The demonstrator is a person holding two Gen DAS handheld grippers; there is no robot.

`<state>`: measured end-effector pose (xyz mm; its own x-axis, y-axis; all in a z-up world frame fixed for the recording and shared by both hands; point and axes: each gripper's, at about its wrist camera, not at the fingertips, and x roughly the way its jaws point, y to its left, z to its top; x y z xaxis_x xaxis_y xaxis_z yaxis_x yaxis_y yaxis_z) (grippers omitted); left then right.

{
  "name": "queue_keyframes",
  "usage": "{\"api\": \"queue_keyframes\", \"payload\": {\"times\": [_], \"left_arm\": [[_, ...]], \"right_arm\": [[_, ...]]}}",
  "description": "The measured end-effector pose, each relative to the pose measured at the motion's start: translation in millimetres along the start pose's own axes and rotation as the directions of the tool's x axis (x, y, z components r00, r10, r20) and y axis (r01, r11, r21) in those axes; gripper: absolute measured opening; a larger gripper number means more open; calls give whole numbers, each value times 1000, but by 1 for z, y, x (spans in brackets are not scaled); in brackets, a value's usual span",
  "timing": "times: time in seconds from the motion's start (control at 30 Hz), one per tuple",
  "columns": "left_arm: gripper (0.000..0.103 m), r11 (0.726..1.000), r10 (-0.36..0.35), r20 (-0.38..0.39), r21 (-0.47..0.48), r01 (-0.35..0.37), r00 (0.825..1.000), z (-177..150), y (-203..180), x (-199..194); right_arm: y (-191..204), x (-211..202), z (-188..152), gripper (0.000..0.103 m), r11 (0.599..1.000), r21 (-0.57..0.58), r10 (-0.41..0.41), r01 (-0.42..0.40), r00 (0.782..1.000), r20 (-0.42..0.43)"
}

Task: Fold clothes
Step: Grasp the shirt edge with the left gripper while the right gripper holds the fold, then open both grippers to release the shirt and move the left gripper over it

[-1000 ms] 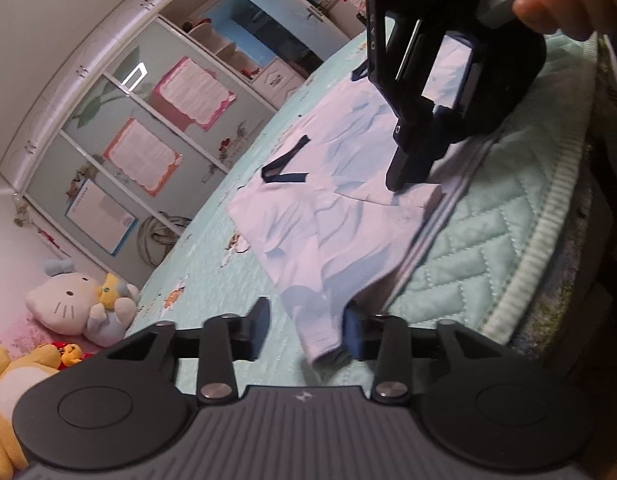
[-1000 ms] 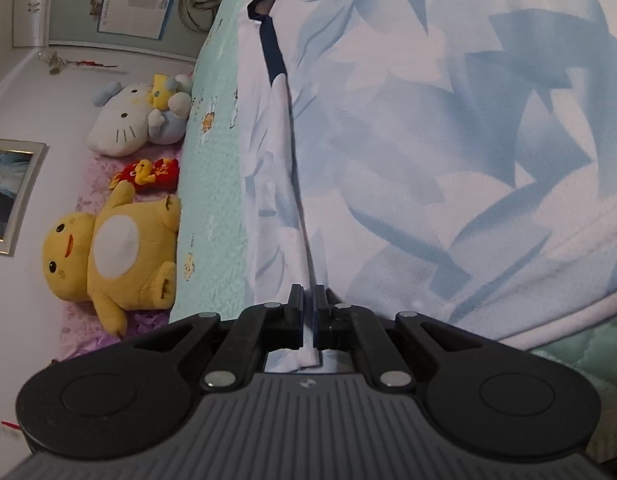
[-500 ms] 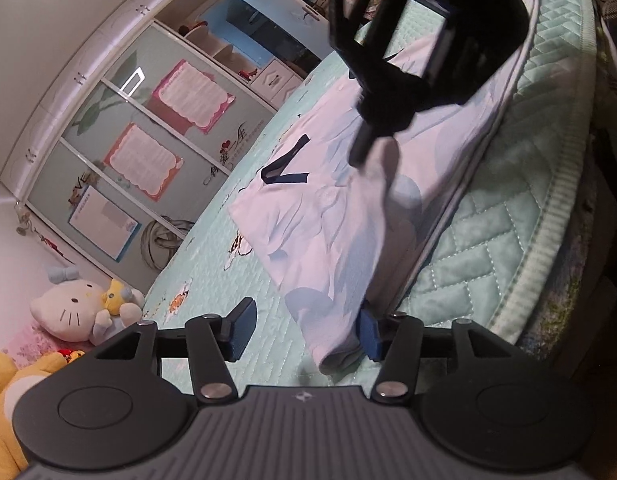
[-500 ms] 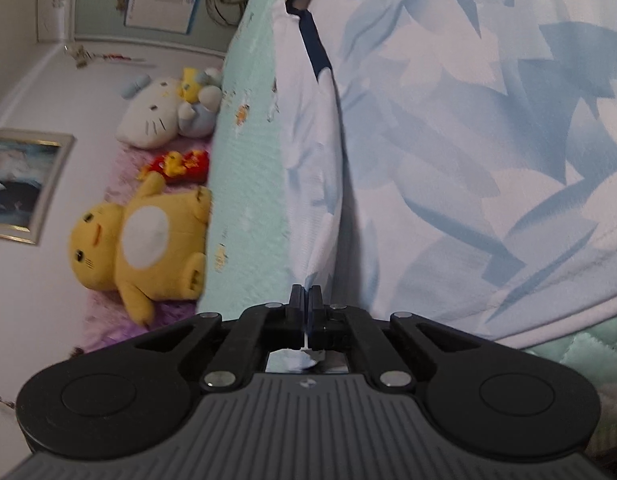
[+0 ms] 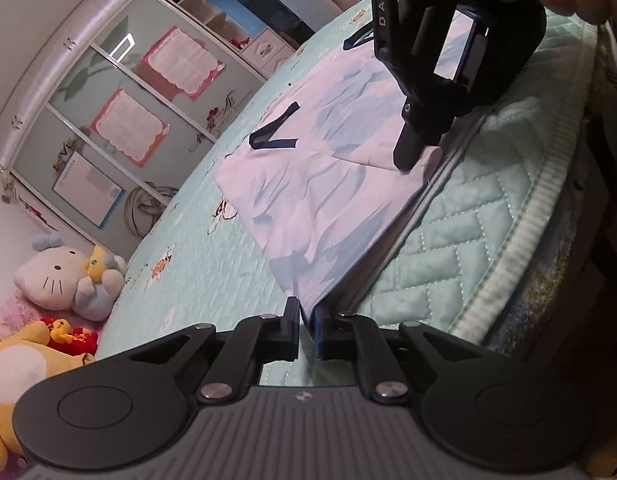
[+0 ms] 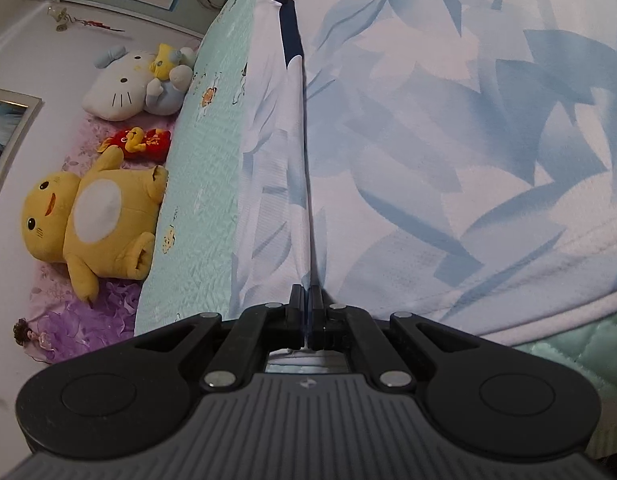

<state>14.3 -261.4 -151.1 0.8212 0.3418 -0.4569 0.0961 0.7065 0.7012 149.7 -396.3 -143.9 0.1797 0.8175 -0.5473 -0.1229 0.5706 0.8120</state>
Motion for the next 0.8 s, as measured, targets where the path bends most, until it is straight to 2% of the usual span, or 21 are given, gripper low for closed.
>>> {"api": "queue_keyframes", "payload": {"times": [0.07,0.17,0.27,0.33,0.4,0.43,0.53,0.57,0.67,0.7,0.73,0.8], "left_arm": [[8,999,-27,-10,-28,27,1000,2,7,0],[10,987,-103,-28,-128,99,994,1,26,-2],[14,942,-219,-22,-265,206,975,-3,50,-5],[19,893,-282,-15,-370,257,959,-10,67,-7],[21,827,-343,0,-474,302,939,-18,84,-8],[22,786,-376,13,-525,327,926,-22,91,-9],[22,646,-443,90,-658,387,892,-30,114,-12],[23,609,-445,112,-690,392,888,-30,120,-12],[33,508,-436,158,-769,388,886,-24,136,-3],[36,486,-437,161,-785,383,885,-21,140,3],[36,480,-439,154,-793,375,885,-18,142,11],[36,487,-436,131,-798,356,890,-8,144,26]], "right_arm": [[1,0,-1,0,1000,-20,-9,9,1000,-3],[1,-2,1,0,1000,-30,-7,6,1000,-15],[-1,-10,3,1,1000,-31,-3,3,1000,-13],[-1,-18,6,8,999,-42,0,0,1000,-1],[2,-29,10,15,998,-67,-2,4,999,37],[2,-33,14,19,997,-72,1,3,998,58],[-1,-39,31,20,998,-66,21,-14,994,111],[-2,-37,39,21,998,-61,33,-26,993,117],[-4,-25,61,25,997,-56,56,-49,989,137],[-5,-20,68,25,996,-57,78,-70,987,143],[-6,-15,74,28,994,-58,100,-92,984,149],[-10,-5,85,31,990,-51,136,-129,978,160]]}}
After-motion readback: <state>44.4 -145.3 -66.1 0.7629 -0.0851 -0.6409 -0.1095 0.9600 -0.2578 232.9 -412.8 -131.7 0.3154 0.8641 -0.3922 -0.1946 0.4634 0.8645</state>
